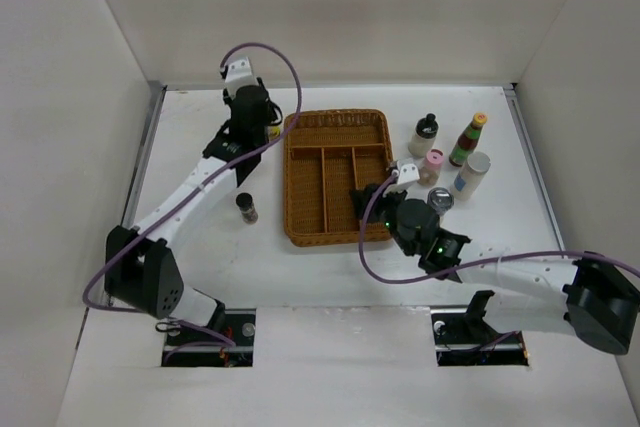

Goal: Organize the condiment bottles

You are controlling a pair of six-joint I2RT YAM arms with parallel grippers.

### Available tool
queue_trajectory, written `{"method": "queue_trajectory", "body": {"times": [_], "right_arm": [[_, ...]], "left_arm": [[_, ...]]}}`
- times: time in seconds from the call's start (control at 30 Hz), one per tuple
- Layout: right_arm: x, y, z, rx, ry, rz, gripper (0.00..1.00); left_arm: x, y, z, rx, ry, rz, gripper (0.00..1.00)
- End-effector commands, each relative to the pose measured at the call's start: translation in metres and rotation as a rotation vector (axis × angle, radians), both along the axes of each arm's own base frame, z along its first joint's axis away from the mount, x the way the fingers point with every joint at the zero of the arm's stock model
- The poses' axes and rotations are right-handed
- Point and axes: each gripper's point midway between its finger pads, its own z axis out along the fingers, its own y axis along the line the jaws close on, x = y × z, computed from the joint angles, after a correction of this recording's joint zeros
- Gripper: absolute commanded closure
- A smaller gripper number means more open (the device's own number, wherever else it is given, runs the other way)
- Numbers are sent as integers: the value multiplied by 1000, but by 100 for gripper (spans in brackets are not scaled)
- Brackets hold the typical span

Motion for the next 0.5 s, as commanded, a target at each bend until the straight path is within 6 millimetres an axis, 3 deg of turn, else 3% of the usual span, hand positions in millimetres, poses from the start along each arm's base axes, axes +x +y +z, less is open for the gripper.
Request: {"method": "queue_trajectory", "body": {"times": [0.0,0.2,0.33,0.47], "right_arm": [[3,-6,17,73,-36,-21,44],[2,-12,22,86,-45,-31,42],[2,-15,25,92,-49,-32,42],[1,-18,26,97,-53,-37,42]], "left_arm": [[35,-37,46,-74,-138,-90,80],[84,-92,41,-76,-139,-196,80],[106,-106,27,-53,-122,-209,80],[114,-110,4,-28,-86,-212,80]]}}
